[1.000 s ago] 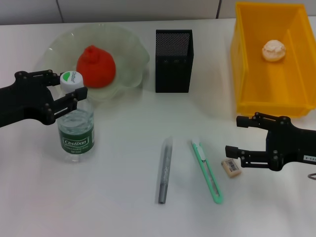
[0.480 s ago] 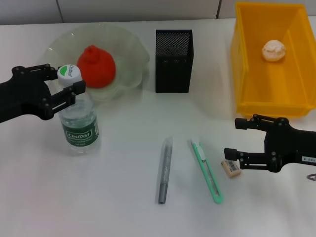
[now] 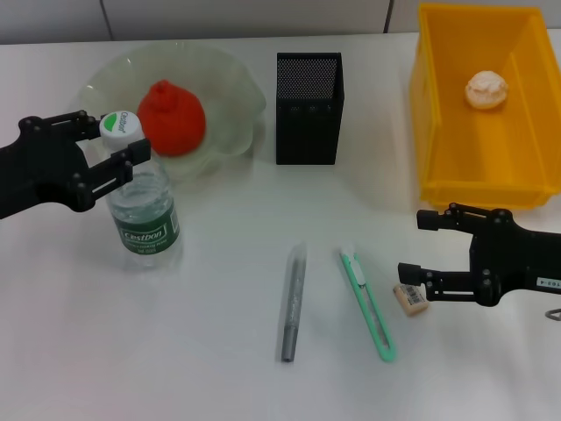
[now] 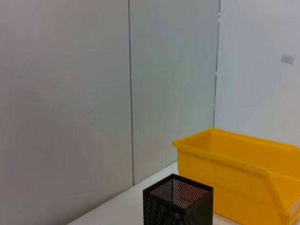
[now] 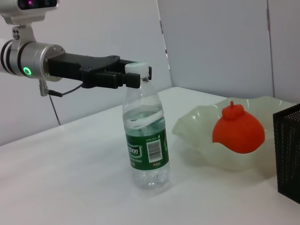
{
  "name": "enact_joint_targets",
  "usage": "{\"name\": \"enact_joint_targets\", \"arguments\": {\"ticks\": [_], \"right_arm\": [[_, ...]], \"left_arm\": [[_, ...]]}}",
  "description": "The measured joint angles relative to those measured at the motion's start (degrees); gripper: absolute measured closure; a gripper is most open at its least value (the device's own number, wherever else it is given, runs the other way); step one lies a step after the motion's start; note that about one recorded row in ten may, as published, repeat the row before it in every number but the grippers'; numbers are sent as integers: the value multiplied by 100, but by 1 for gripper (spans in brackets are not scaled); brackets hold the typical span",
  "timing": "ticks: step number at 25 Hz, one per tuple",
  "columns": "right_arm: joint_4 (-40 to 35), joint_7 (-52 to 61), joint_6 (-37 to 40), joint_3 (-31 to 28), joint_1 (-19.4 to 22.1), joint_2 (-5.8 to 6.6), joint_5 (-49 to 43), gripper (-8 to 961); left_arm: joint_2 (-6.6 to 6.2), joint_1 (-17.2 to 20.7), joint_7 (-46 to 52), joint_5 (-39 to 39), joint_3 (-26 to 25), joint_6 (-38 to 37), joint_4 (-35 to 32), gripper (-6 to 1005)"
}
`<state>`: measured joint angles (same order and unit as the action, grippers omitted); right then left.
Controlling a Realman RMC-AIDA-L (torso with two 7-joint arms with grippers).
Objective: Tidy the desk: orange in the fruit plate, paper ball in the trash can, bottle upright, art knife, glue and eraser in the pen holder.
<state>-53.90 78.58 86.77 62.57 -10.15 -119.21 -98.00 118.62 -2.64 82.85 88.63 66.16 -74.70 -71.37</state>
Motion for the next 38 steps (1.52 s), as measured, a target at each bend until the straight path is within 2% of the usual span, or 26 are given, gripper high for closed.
{"name": "enact_joint_targets", "arguments": {"ticks": [2,10,15,17,18,19,21,22,23,26,27,28,31,32,33,36,37,38], "right_arm": [[-2,3,4,1,-2,3,0,112],[-10,7,6,1,-7,4,0,113],[-242,236,30,-8,56,4,0,113],[-722,625,154,-34,144,4,-1,113],[-722,625,154,-34,144,4,-1,113],[-926,776,201,-43,177,3,-12,113],[-1554,1330,300,-62,200,4,-196,114],[-2267,2066,438,-42,128,4,-648,114],[-2267,2066,438,-42,128,4,-648,114],[-3299,3566,681,119,-195,-3,-1809,114],[-3625,4121,747,238,-345,-6,-2237,114],[-3865,4630,834,397,-486,-12,-2623,114],[-4460,6066,1056,1058,-969,-12,-3715,114],[-4596,6794,1142,1525,-1300,-12,-4291,114],[-4596,6794,1142,1525,-1300,-12,-4291,114],[-4385,7576,1201,2104,-1802,-14,-4849,115],[-4106,7836,1222,2414,-2092,-19,-5047,115],[-4106,7836,1222,2414,-2092,-19,-5047,115]], "left_arm": [[4,-1,-29,-42,-3,-1,15,508],[-3,0,-171,-201,-152,-123,-14,375],[-1,23,-181,-452,-796,-792,-246,288],[0,73,-230,-660,-1137,-1385,-304,247],[0,73,-230,-660,-1137,-1385,-304,226],[-5,60,-440,-668,-1195,-1838,-145,206],[-5,48,-579,-647,-1195,-2013,-22,206],[-2,0,-994,-564,-1086,-2263,398,205],[-2,0,-994,-564,-1086,-2263,398,205],[1,-133,-1897,-480,-816,-2422,1363,207],[5,-253,-2364,-461,-757,-2453,2005,209],[5,-253,-2364,-461,-757,-2453,2005,211],[-5,-476,-2886,-380,-739,-2473,2908,215],[-12,-576,-3064,-281,-739,-2451,3235,215],[-12,-576,-3064,-281,-739,-2451,3235,215],[0,-667,-3248,-51,-734,-2356,3467,215],[11,-709,-3283,63,-729,-2300,3551,215],[11,-709,-3283,63,-729,-2300,3551,215]]}}
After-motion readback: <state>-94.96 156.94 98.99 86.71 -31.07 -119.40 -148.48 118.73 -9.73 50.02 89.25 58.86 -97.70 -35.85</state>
